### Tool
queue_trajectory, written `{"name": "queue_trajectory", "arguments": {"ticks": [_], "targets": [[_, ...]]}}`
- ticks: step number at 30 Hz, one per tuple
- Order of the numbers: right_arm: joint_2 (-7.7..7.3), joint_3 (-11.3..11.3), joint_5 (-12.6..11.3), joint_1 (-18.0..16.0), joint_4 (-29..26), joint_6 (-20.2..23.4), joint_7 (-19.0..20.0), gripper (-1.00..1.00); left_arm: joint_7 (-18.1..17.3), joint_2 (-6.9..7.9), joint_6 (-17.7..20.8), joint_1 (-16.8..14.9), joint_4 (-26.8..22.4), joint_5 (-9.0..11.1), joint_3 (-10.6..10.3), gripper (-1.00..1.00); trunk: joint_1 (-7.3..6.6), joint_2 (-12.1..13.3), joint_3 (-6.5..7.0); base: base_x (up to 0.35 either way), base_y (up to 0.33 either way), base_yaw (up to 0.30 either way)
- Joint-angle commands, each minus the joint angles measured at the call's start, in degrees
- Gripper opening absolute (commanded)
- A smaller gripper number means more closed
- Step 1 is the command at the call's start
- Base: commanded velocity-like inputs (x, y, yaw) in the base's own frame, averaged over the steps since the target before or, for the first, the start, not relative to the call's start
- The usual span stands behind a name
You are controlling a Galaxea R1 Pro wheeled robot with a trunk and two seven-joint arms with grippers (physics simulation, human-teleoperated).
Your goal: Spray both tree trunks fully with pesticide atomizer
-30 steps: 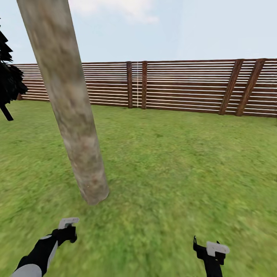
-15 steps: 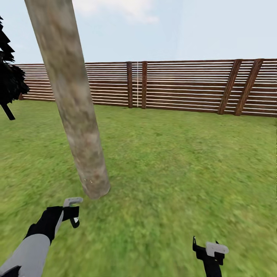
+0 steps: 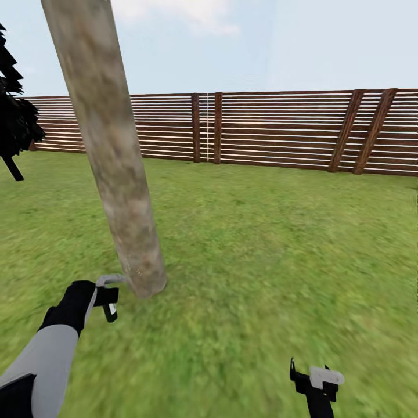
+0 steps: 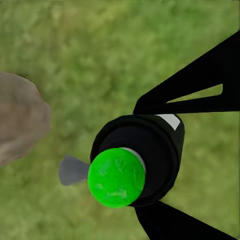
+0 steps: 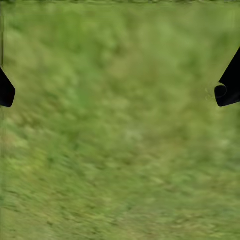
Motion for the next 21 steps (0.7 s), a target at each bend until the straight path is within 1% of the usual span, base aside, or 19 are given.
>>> {"name": "queue_trajectory", "arguments": {"ticks": [1,4,6,7,8,10,11,12,16,19,21], "targets": [[0.0,0.0,0.0,0.0,0.0,0.0,0.0,1.0,-0.03,-0.18,0.06,0.03,-0.56,-0.02,-0.01,-1.0,0.0,0.0,0.0,-0.299,0.0,0.0],[-0.06,0.0,0.0,0.0,0.07,0.0,0.0,1.0,-0.07,-1.14,0.11,-0.08,-1.07,0.0,0.03,-1.0,0.0,0.0,0.0,-0.063,0.0,0.0],[-0.08,0.0,0.0,0.0,0.09,0.0,0.0,1.0,-0.1,-2.21,0.13,-0.36,-1.36,0.01,-0.29,-1.0,0.0,0.0,0.0,-0.01,0.0,0.0],[-0.08,0.0,0.0,0.0,0.09,0.0,0.0,1.0,-0.1,-2.74,0.52,-1.14,-1.77,0.01,-0.75,-1.0,0.0,0.0,0.0,-0.003,0.0,0.0],[-0.09,0.0,0.01,0.0,0.39,0.0,0.0,1.0,-0.1,-3.13,2.14,-2.5,-2.1,0.01,-1.15,-1.0,0.0,0.0,0.0,-0.001,0.0,0.0],[-0.12,0.0,0.0,0.0,1.23,0.0,0.0,1.0,-0.14,-3.24,3.95,-4.43,-2.28,0.01,-1.36,-1.0,0.0,0.0,0.0,0.0,0.0,0.0],[-0.38,0.0,0.0,0.0,1.53,0.0,0.0,1.0,-0.17,-3.13,4.5,-5.88,-2.32,0.01,-1.41,-1.0,0.0,0.0,0.0,0.0,0.0,0.0],[-0.48,0.0,0.0,0.0,1.63,0.0,0.0,1.0,-0.18,-3.09,4.68,-6.38,-2.33,0.01,-1.54,-1.0,0.0,0.0,0.0,-0.035,0.0,0.0],[-0.52,0.0,0.0,0.0,1.68,0.0,0.0,1.0,-0.18,-3.03,4.77,-6.54,-2.34,0.01,-1.85,-1.0,0.0,0.0,0.0,-0.256,0.051,0.0],[-0.53,0.0,0.0,0.0,1.68,0.0,0.0,1.0,-0.17,-2.57,4.77,-6.56,-2.39,-0.06,-1.91,-1.0,0.0,0.0,0.0,-0.333,0.059,0.0],[-0.53,0.0,0.0,0.0,1.68,0.0,0.0,1.0,-0.13,-2.75,4.77,-6.8,-2.5,-0.07,-1.87,-1.0,0.0,0.0,0.0,-0.088,0.006,0.0]]}}
